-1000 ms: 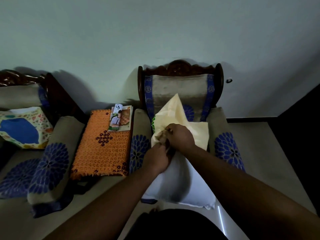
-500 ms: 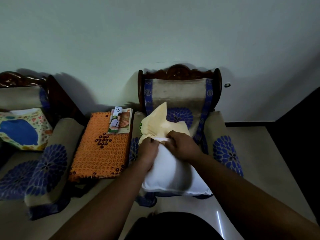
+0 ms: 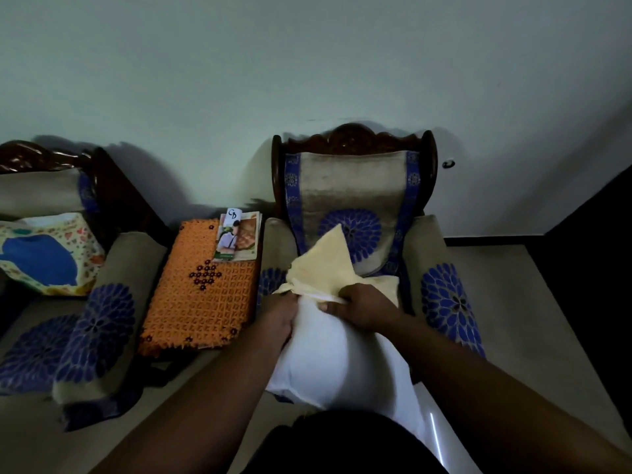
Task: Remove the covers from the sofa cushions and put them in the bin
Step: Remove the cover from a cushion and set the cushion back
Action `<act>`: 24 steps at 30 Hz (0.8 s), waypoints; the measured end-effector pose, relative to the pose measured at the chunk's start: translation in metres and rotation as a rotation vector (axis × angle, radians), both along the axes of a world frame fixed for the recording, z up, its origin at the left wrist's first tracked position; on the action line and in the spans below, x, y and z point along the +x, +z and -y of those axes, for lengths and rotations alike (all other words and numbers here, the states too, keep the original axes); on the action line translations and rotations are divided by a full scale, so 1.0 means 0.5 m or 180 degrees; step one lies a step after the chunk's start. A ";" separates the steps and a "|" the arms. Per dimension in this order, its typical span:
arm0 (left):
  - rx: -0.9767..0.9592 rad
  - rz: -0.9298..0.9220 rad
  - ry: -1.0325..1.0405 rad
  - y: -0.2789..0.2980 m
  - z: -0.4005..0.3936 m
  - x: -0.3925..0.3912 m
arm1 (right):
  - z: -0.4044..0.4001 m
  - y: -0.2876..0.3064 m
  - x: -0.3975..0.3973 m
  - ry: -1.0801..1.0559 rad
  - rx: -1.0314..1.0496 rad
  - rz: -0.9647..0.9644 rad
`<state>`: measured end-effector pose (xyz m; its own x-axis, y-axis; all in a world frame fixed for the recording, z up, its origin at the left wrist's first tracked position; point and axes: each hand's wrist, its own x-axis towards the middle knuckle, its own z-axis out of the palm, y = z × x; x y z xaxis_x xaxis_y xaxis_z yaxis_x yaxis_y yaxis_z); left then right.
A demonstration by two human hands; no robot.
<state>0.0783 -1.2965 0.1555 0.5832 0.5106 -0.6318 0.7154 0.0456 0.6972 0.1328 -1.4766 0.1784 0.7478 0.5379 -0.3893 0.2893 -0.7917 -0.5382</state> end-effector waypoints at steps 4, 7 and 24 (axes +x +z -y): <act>0.1858 -0.0293 -0.0925 -0.017 -0.014 -0.044 | 0.005 -0.023 -0.024 -0.0218 0.0021 -0.0087; 0.2570 -0.0083 -0.0804 -0.017 -0.028 -0.055 | 0.005 -0.030 -0.042 -0.0296 -0.0015 0.0005; 0.0684 0.0442 0.0248 0.026 -0.063 0.047 | 0.022 0.030 -0.161 0.1480 0.0351 0.1369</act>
<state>0.1020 -1.2649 0.1687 0.6104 0.6712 -0.4206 0.6123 -0.0629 0.7881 0.0524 -1.4876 0.1936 0.5040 0.8632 -0.0306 0.7970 -0.4784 -0.3687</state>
